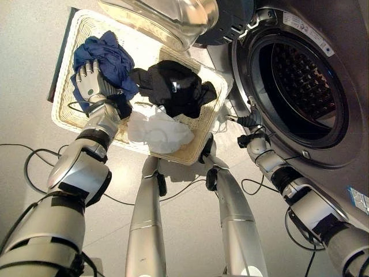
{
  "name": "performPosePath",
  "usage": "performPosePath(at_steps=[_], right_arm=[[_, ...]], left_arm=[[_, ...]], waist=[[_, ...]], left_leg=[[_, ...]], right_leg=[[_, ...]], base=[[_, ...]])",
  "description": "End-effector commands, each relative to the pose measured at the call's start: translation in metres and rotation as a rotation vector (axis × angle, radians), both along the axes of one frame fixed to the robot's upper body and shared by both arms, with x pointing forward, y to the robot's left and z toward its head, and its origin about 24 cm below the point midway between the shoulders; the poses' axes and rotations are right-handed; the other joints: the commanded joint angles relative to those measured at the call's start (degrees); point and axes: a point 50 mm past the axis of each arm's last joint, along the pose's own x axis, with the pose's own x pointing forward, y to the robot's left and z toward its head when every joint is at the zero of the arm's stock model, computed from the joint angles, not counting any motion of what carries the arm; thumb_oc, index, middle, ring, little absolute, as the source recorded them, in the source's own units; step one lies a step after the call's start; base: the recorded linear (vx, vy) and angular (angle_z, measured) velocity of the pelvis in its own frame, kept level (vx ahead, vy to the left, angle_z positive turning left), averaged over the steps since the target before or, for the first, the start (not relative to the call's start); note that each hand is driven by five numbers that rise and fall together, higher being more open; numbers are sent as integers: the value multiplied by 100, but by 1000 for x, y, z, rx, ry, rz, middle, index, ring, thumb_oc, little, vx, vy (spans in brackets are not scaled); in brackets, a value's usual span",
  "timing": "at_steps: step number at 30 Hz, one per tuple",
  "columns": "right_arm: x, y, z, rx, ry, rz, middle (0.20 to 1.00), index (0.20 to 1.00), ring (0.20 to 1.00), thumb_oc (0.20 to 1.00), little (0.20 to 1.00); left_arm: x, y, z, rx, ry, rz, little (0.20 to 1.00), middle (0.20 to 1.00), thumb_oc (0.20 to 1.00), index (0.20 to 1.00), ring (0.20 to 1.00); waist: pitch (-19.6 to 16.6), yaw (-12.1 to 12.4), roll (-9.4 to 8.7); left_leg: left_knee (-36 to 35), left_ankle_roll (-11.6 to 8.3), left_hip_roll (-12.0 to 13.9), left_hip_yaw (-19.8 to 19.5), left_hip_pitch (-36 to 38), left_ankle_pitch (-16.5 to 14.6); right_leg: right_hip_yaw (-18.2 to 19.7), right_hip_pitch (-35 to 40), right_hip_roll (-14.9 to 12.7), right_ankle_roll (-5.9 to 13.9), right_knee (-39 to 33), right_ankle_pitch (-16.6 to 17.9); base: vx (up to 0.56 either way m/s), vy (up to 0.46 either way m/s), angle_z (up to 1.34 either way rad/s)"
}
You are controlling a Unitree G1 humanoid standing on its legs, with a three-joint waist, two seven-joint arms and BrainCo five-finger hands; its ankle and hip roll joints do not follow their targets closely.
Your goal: Put the clothes into the washing machine.
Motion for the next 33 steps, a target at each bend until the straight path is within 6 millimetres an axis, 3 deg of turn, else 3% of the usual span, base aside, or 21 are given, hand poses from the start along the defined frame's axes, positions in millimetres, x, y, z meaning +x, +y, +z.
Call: performPosePath(at_steps=[1, 9, 15, 16, 17, 33], right_arm=[[-1, -7, 11, 79, -59, -17, 1000, 1000, 1000, 1000, 1000], [2, -9, 25, 163, -119, -48, 1000, 1000, 1000, 1000, 1000], [3, -8, 31, 198, -154, -64, 1000, 1000, 1000, 1000, 1000], [3, -8, 31, 206, -156, -70, 1000, 1000, 1000, 1000, 1000], [3, -8, 32, 210, -161, -72, 1000, 1000, 1000, 1000, 1000], [1, -12, 34, 256, -177, -83, 1000, 1000, 1000, 1000, 1000]], left_arm=[[-10, 25, -26, -23, 194, 154, 1000, 1000, 1000, 1000, 1000], [-9, 23, -17, 86, 337, 211, 1000, 1000, 1000, 1000, 1000], [-3, 12, -20, 52, 367, 140, 1000, 1000, 1000, 1000, 1000], [-2, 10, -22, 19, 358, 116, 288, 288, 288, 288, 288], [-1, 9, -20, 7, 343, 104, 200, 200, 200, 200, 200], [4, 0, -6, -38, 131, -51, 200, 200, 200, 200, 200]], waist=[[-140, -4, -73], [-140, -77, -65], [-140, -92, -62], [-140, -97, -71], [-140, -100, -68], [-140, -79, -5]], left_leg=[[-209, -163, -348, -54, -84, 122], [-336, -168, -362, -49, -259, 188], [-416, -162, -375, -37, -238, 220], [-430, -162, -377, -28, -188, 204], [-428, -162, -378, -30, -222, 223], [-477, -154, -378, 63, 96, 176]], right_leg=[[190, 44, 296, 612, -648, 654], [246, -150, 324, 652, -831, 813], [274, -134, 349, 674, -938, 879], [286, -94, 359, 682, -949, 874], [286, -126, 364, 682, -953, 897], [278, 94, 346, 690, -911, 856]], base=[[-18, 17, -3], [-4, 4, -1], [-13, 0, -2], [0, 0, 0], [0, 0, 0], [0, 0, 0]])
